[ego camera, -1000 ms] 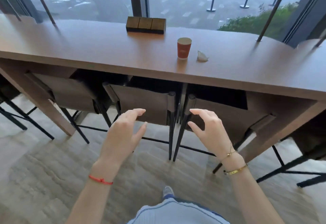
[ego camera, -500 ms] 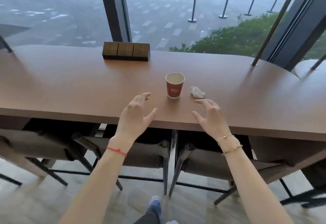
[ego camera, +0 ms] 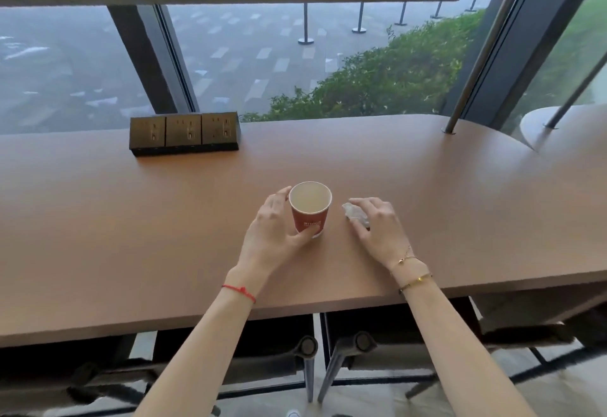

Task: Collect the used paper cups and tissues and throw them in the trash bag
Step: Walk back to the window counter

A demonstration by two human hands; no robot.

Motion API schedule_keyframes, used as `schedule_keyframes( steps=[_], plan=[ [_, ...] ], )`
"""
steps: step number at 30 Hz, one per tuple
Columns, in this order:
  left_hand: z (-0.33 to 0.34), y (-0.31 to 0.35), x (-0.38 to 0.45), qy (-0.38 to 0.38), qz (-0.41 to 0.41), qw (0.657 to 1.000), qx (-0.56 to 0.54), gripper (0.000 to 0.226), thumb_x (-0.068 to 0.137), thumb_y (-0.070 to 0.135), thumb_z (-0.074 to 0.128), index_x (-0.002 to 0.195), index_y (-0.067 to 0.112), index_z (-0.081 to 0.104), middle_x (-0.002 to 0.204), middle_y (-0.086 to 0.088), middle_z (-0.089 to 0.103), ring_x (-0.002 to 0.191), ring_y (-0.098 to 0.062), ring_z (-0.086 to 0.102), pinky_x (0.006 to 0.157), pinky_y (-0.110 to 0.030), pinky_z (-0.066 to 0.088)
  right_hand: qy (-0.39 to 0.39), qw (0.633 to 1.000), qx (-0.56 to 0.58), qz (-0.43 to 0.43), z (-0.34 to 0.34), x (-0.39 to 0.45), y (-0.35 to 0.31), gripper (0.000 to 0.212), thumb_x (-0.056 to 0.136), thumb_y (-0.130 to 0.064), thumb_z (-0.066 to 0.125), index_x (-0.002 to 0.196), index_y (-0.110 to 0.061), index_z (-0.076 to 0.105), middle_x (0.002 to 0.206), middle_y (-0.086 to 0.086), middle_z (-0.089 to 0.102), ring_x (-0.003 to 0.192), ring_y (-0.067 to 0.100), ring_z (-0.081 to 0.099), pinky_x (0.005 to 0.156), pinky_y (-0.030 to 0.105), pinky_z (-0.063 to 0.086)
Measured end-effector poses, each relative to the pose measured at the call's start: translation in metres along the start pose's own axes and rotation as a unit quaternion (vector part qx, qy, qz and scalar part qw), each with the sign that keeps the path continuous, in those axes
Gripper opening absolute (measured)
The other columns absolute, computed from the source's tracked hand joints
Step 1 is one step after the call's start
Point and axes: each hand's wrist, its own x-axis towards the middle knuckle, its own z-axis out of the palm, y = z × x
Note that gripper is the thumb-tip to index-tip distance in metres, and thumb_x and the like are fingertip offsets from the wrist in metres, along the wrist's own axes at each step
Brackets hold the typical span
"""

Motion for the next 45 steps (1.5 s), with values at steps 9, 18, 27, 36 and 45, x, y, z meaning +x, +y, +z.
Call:
schedule_keyframes(
  steps=[9,18,27,36,45],
  plan=[
    [0.017,0.010,0.014,0.015,-0.013,0.999,-0.047,0.064,0.069,0.043,0.080,0.119,0.021,0.047,0.113,0.005,0.059,0.104,-0.014,0.057,0.081,-0.036,0.049,0.013,1.000,0.013,-0.015,0.004,0.007,0.016,0.011,0.087,-0.019,0.063,0.094,-0.013,0.069,0.096,0.000,0.063,0.091,0.021,0.051,0.083,0.030,0.044],
    [0.017,0.012,0.009,0.048,-0.033,0.996,-0.063,0.061,0.067,0.046,0.080,0.115,0.030,0.045,0.106,0.012,0.060,0.094,-0.010,0.058,0.078,-0.037,0.052,0.008,0.998,0.057,-0.025,0.004,0.010,0.022,0.002,0.085,-0.014,0.063,0.085,-0.017,0.063,0.086,-0.005,0.058,0.083,0.014,0.050,0.071,0.018,0.034],
    [0.006,0.018,-0.016,0.083,-0.036,0.994,-0.056,0.063,0.066,0.048,0.080,0.116,0.035,0.045,0.107,0.019,0.058,0.096,0.003,0.055,0.078,-0.030,0.053,0.033,0.994,0.088,-0.057,-0.008,-0.005,0.014,0.004,0.087,-0.022,0.065,0.086,-0.018,0.063,0.080,-0.008,0.057,0.077,0.009,0.050,0.066,0.013,0.035],
    [-0.003,0.034,-0.084,0.112,-0.059,0.992,-0.027,0.070,0.064,0.052,0.081,0.121,0.035,0.042,0.108,0.020,0.056,0.093,0.000,0.057,0.078,-0.023,0.051,0.010,0.989,0.108,-0.099,-0.022,-0.057,0.011,0.005,0.087,-0.021,0.066,0.088,-0.018,0.063,0.082,-0.009,0.057,0.077,0.007,0.051,0.067,0.010,0.038],
    [-0.012,0.049,-0.188,0.189,-0.124,0.974,-0.011,0.069,0.065,0.047,0.082,0.120,0.033,0.043,0.105,0.025,0.054,0.099,0.007,0.054,0.076,-0.001,0.040,-0.101,0.967,0.151,-0.177,-0.022,-0.113,-0.009,0.015,0.084,-0.015,0.067,0.096,-0.019,0.061,0.088,-0.007,0.059,0.083,0.007,0.054,0.073,0.020,0.048]
  ],
)
